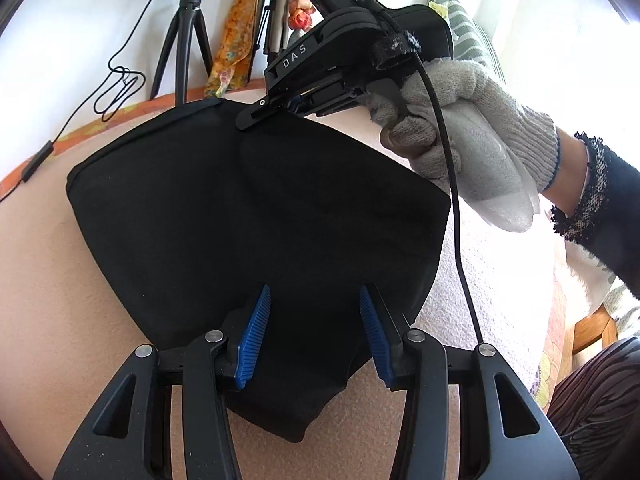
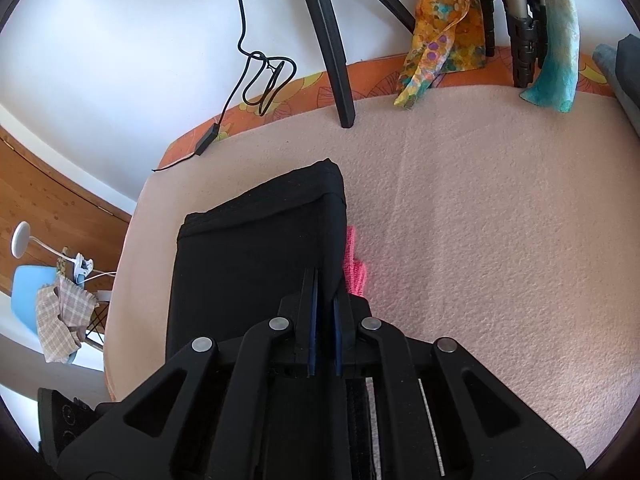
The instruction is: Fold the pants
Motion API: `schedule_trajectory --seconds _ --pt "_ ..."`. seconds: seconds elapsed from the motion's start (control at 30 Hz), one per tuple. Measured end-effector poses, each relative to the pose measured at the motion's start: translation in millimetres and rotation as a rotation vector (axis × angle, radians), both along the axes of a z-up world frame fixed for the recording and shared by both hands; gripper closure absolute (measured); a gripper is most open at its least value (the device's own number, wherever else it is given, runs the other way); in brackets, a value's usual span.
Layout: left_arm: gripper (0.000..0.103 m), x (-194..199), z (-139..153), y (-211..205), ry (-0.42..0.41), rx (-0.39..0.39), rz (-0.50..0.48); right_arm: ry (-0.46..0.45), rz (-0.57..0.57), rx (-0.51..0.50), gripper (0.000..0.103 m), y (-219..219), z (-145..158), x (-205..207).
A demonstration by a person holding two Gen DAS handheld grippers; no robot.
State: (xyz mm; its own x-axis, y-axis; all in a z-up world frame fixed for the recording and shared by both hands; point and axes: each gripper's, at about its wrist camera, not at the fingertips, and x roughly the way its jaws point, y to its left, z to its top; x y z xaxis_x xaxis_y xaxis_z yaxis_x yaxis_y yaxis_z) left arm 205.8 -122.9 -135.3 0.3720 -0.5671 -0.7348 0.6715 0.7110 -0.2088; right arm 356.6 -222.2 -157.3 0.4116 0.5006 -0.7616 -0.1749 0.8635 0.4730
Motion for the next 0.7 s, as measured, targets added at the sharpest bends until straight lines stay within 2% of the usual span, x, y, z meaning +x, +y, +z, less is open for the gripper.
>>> schedule_trajectory --seconds 0.13,0.17,0.2,0.23,0.27,0.3,0.4,0.53,0.7 --pt "0.058 -3 13 16 0.039 -0.062 0.027 -0.023 0.028 -0.083 0.08 -3 7 -11" --pt "0.055 -5 18 25 0.049 -0.088 0.04 -0.019 0.036 -0.091 0.071 -6 8 -15" --pt "0.046 -6 24 35 0.053 -0.113 0.059 -0.022 0.042 -0.093 0.058 -9 9 -18" --pt "0.042 -5 28 45 0.052 -0.133 0.082 -0.025 0.045 -0.088 0.051 -13 10 -22" --pt "0.04 -3 33 56 0.054 -0.152 0.113 -0.021 0.049 -0.073 0.039 -17 10 -26" --pt "0.04 -1 35 66 0.061 -0.172 0.141 -0.012 0.062 -0.048 0.033 -21 8 -30" --pt "0.04 17 32 93 0.112 -0.217 0.237 0.032 0.086 0.011 0.032 -27 -4 -37" --pt "0.04 50 7 114 0.266 -0.325 0.328 0.08 0.119 0.121 0.032 -32 -20 -43" --pt "0.04 65 -18 113 0.374 -0.388 0.345 0.077 0.143 0.231 0.032 -40 -27 -46"
